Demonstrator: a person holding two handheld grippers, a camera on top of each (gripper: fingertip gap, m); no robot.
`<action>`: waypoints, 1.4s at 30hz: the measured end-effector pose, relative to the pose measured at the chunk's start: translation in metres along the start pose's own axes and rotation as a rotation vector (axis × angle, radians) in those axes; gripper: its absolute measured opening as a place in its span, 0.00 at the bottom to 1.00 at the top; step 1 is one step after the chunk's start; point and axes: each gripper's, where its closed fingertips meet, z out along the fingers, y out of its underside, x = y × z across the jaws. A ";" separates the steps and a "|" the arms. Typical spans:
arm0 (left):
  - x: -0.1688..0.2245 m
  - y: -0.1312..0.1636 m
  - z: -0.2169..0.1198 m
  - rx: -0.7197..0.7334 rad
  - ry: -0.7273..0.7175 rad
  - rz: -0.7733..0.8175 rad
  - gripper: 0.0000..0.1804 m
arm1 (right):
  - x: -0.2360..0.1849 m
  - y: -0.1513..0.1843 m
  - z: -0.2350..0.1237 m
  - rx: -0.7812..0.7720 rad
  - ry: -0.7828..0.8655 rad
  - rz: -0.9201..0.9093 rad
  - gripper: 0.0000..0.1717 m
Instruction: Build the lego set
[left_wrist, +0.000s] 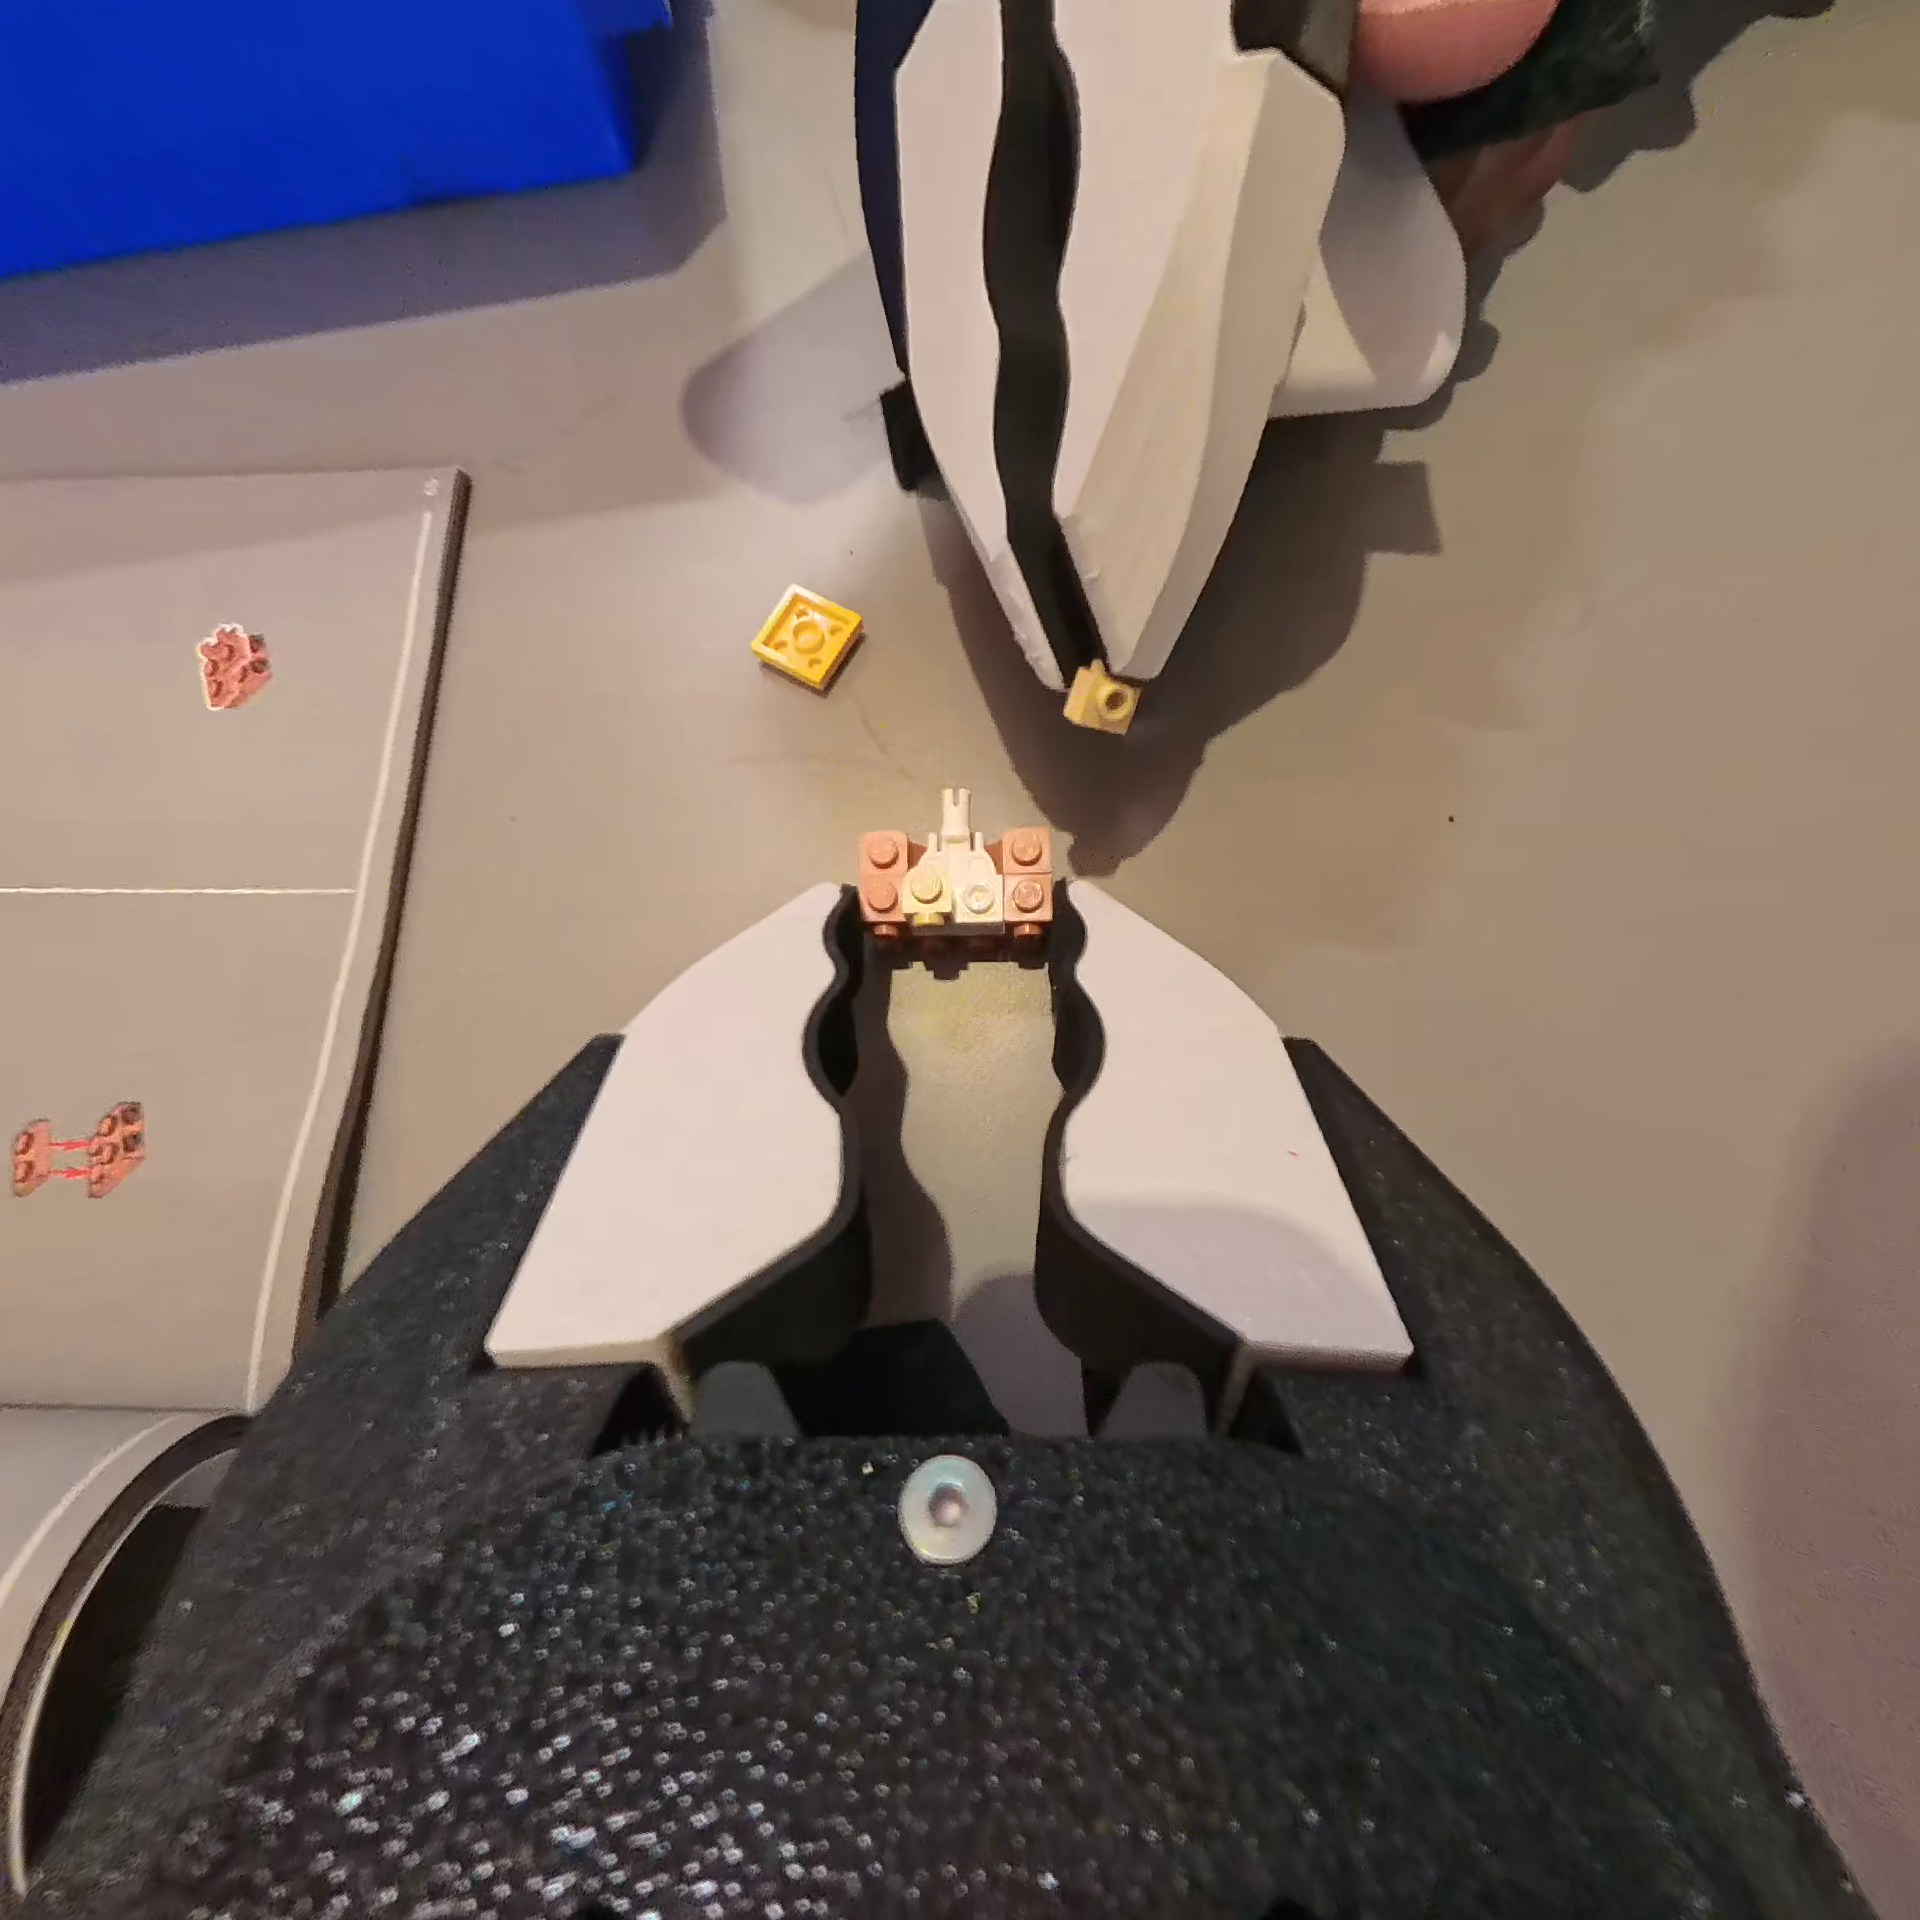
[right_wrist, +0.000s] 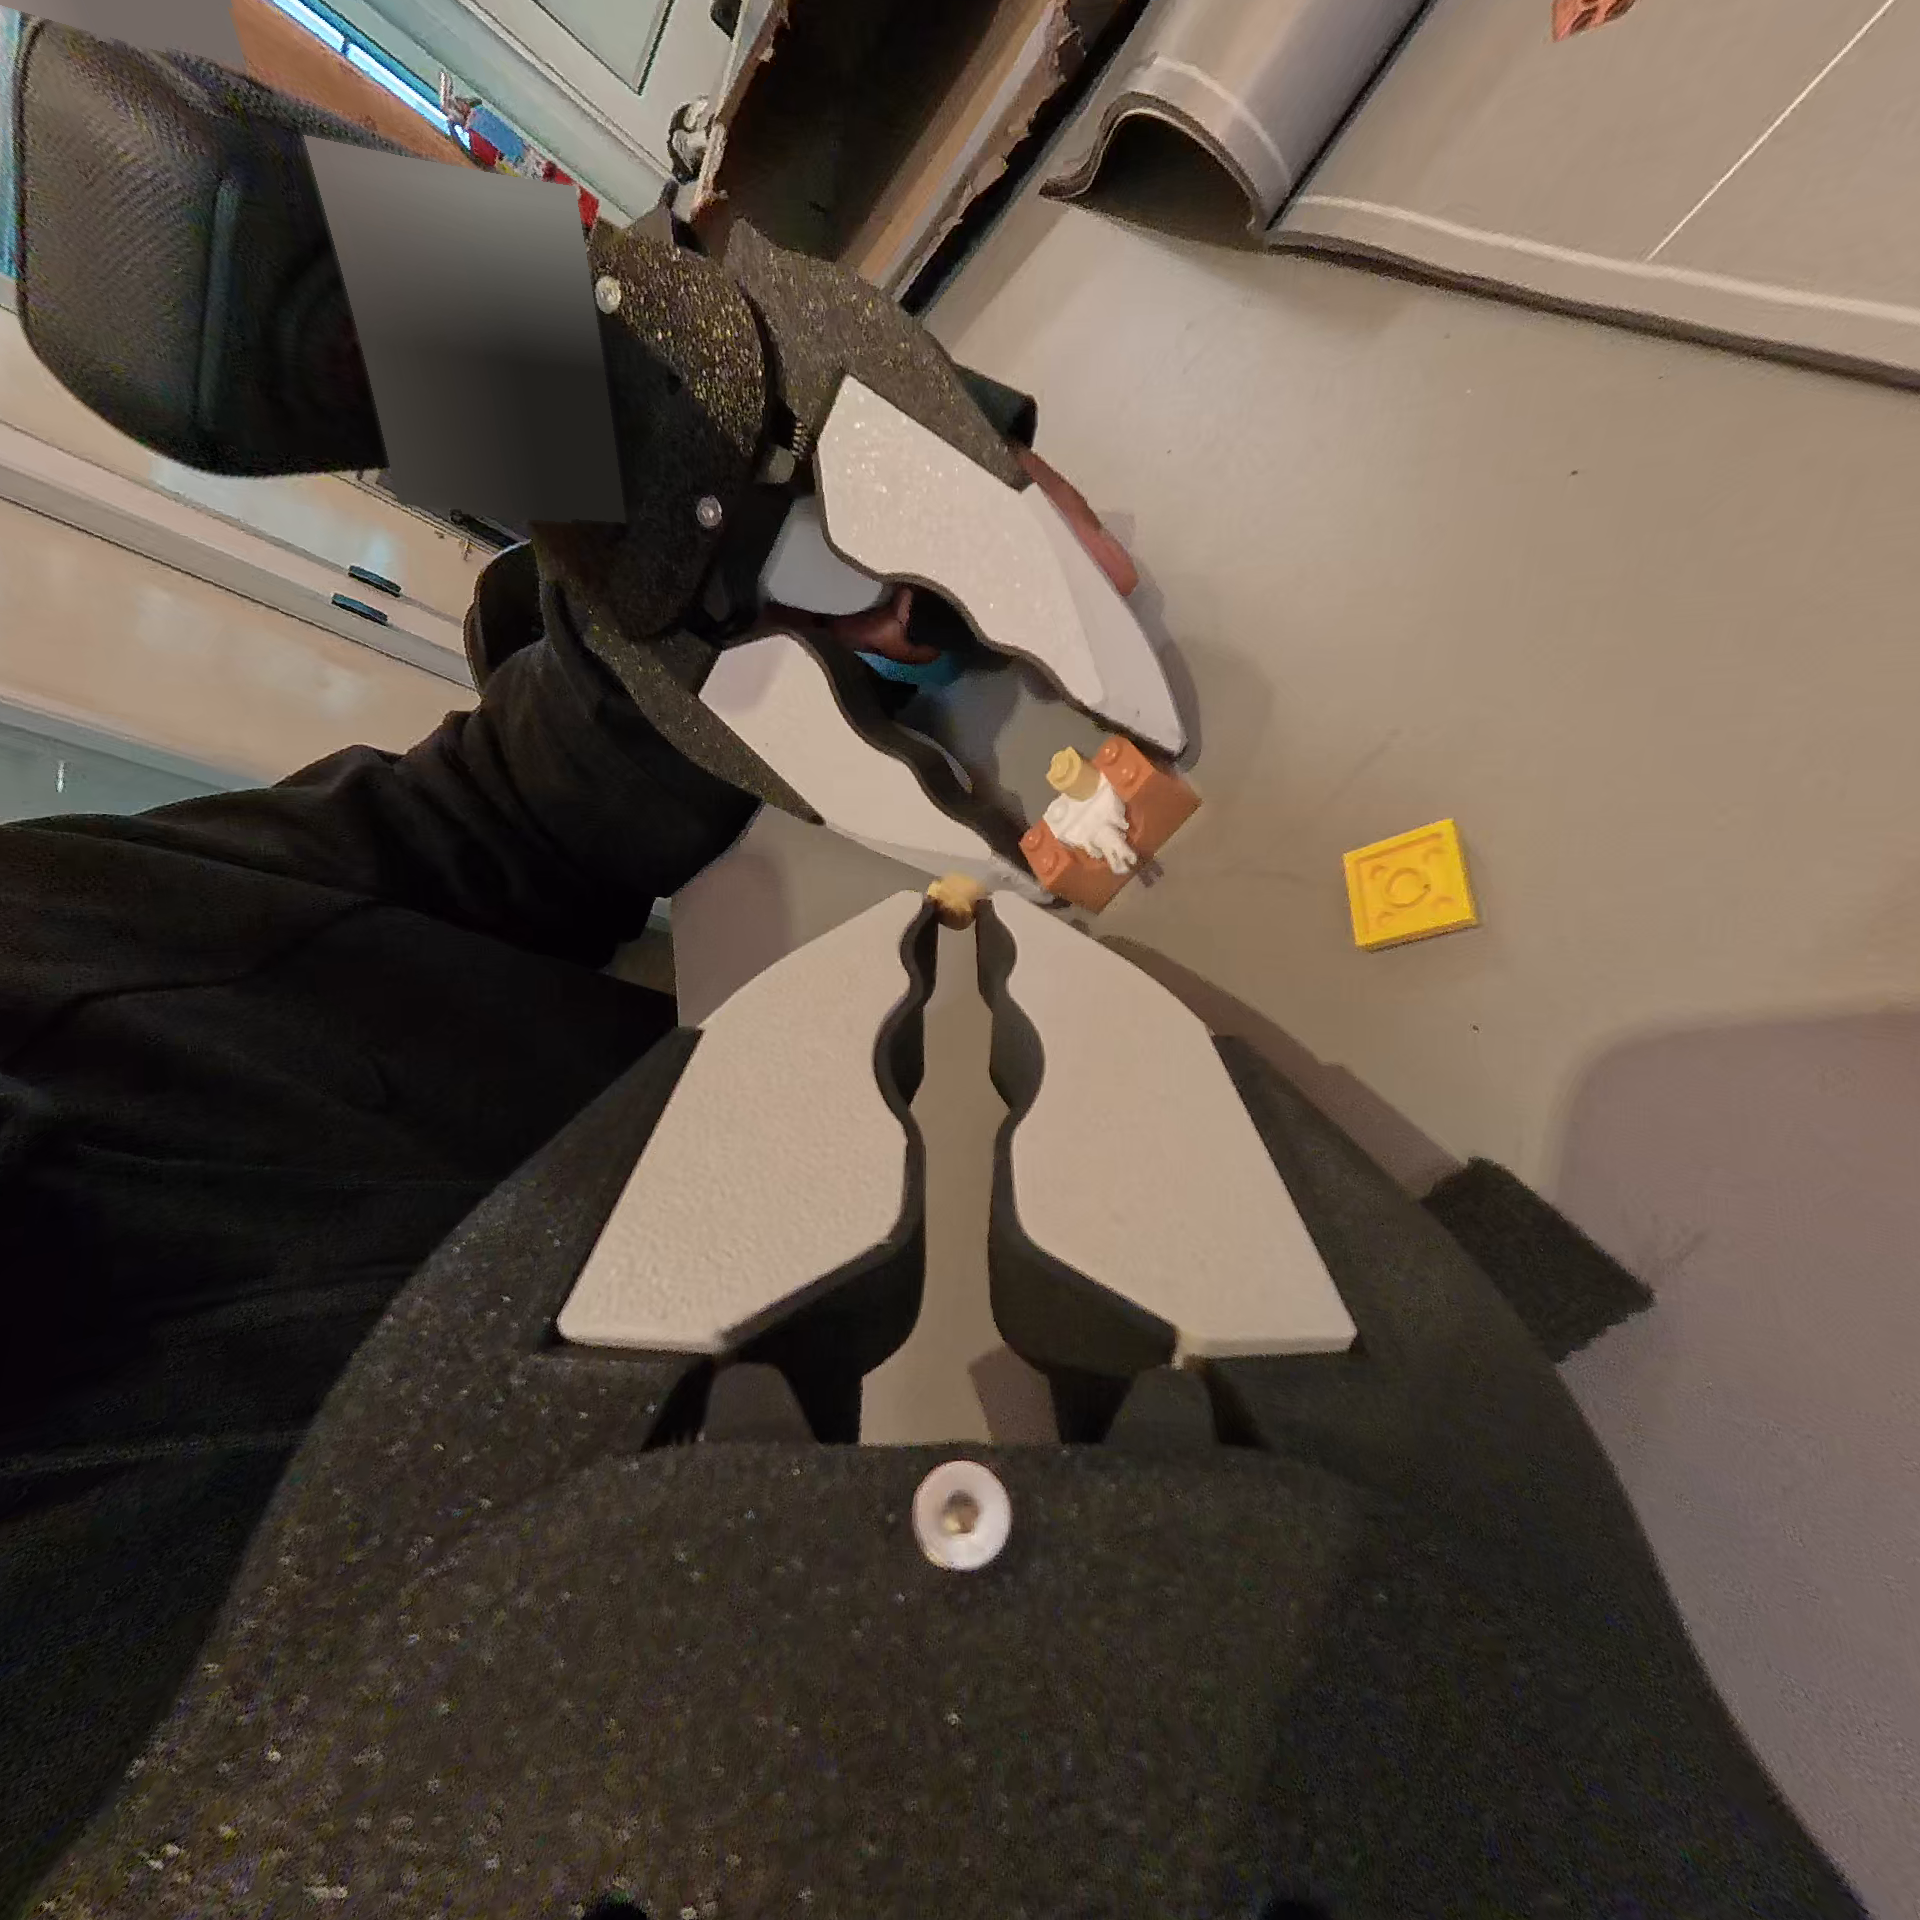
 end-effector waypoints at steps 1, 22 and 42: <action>0.000 -0.001 0.001 0.003 -0.006 0.004 0.19 | 0.000 0.000 0.000 -0.001 0.002 -0.002 0.04; 0.006 -0.019 0.013 -0.010 -0.149 -0.022 0.19 | 0.019 0.005 0.000 -0.132 0.146 -0.042 0.03; 0.009 -0.019 0.013 0.002 -0.152 -0.052 0.19 | 0.019 0.005 0.002 -0.186 0.290 0.008 0.04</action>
